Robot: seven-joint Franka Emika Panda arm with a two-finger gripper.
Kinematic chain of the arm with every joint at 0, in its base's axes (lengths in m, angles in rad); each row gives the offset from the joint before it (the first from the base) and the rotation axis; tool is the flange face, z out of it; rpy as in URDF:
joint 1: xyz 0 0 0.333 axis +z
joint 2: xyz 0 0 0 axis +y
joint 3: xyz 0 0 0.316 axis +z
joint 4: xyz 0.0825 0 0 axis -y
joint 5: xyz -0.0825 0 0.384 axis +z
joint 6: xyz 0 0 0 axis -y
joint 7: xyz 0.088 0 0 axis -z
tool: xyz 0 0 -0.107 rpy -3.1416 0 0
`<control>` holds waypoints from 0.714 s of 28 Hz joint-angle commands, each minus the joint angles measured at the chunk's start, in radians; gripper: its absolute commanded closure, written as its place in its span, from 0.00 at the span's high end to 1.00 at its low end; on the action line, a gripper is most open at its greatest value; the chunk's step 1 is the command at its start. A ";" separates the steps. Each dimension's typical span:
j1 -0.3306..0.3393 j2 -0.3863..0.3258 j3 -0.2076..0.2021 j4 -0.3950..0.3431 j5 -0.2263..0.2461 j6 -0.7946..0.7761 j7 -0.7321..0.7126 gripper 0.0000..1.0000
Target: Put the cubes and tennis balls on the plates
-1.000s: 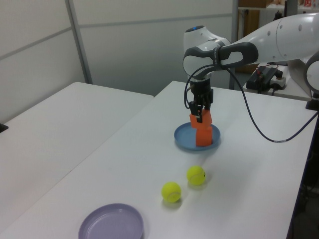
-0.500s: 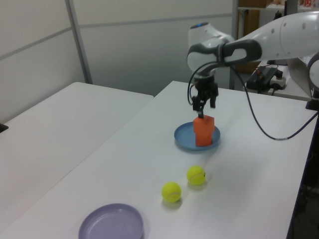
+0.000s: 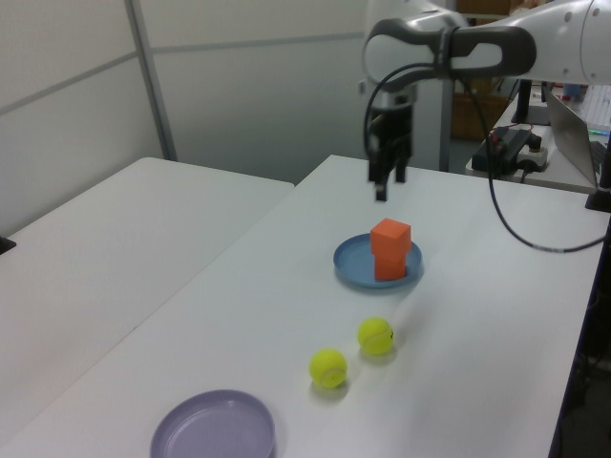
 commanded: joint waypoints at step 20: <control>0.373 0.051 0.001 -0.451 -0.131 0.482 0.388 1.00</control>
